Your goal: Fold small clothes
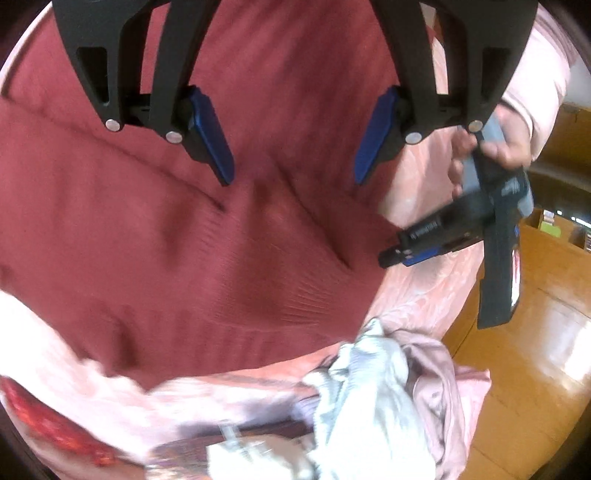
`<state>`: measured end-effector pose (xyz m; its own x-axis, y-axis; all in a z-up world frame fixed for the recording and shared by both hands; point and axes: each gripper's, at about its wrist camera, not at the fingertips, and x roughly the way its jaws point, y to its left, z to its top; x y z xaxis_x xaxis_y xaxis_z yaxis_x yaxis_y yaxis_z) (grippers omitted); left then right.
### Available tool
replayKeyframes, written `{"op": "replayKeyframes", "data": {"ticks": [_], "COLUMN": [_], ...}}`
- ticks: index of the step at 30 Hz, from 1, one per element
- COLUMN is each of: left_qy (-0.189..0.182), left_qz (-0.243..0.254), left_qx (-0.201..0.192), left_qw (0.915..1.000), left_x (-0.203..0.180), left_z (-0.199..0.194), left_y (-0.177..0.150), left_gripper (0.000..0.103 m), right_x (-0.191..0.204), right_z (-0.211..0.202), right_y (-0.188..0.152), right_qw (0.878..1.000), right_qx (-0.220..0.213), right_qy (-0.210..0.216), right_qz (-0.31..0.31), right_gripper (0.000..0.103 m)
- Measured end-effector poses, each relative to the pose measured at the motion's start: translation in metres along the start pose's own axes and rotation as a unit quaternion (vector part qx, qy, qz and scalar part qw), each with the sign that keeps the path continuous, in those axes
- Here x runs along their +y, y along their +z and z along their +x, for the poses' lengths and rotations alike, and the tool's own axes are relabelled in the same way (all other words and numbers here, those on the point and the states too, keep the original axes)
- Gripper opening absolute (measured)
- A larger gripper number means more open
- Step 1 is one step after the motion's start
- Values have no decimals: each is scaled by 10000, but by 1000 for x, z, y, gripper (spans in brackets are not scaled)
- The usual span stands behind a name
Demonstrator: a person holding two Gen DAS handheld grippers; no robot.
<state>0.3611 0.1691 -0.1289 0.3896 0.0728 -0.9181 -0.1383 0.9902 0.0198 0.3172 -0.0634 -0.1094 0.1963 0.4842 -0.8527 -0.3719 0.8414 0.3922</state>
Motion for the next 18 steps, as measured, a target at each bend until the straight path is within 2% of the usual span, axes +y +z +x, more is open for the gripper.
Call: {"op": "replayKeyframes", "data": {"ticks": [4, 9, 11, 12, 13, 15, 18], "left_qy": [-73, -287, -328, -353, -382, -479, -540], "left_qz": [149, -6, -19, -38, -74, -178, -185], "left_qx": [161, 220, 231, 247, 258, 296, 275], "left_qw": [9997, 9993, 9992, 9991, 9989, 9983, 9980], "left_x": [2, 8, 9, 10, 12, 16, 20], "left_z": [11, 15, 17, 19, 20, 22, 23], "left_y": [6, 9, 9, 9, 9, 7, 4], "left_gripper": [37, 37, 37, 38, 39, 39, 39], "right_x": [26, 34, 34, 35, 34, 29, 12], "right_z": [38, 64, 71, 75, 76, 71, 36], "right_y": [24, 35, 38, 40, 40, 39, 32], "right_qw": [9984, 9940, 9922, 9910, 9895, 9920, 9971], "right_qx": [296, 494, 538, 541, 568, 543, 80], "right_qy": [-430, -872, -1031, -1127, -1213, -1045, -711], "right_qz": [-236, -427, -457, -482, -538, -463, -278], "right_gripper": [66, 65, 48, 26, 12, 6, 6]}}
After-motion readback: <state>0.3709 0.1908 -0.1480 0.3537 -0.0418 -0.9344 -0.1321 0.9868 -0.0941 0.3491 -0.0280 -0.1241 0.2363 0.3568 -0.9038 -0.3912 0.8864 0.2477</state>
